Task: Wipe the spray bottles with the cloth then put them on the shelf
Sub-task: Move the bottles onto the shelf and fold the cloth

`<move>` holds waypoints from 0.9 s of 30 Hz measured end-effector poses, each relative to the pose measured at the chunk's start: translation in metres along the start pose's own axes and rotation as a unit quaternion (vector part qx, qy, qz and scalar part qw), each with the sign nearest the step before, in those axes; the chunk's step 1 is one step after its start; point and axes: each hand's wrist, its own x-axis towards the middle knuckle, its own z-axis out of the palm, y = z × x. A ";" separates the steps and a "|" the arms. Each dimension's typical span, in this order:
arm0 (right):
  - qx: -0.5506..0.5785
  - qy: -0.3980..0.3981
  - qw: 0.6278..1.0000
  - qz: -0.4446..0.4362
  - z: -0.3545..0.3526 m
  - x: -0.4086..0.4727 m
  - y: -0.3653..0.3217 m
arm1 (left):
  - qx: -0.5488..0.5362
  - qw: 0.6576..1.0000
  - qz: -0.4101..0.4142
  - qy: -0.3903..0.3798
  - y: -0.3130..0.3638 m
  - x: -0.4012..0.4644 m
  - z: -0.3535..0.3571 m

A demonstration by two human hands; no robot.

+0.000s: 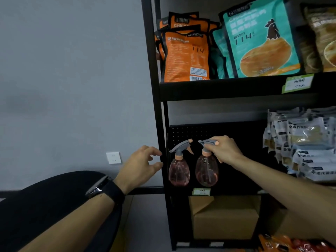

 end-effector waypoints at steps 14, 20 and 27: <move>0.004 0.005 1.000 0.005 0.029 0.024 0.020 | -0.038 0.999 0.017 -0.021 0.001 0.031 0.038; 0.008 0.010 1.000 0.012 0.038 0.026 0.023 | -0.042 0.999 0.018 -0.021 -0.001 0.034 0.044; -0.008 0.010 0.999 0.030 0.039 0.028 0.022 | -0.047 0.998 0.013 -0.026 -0.006 0.035 0.046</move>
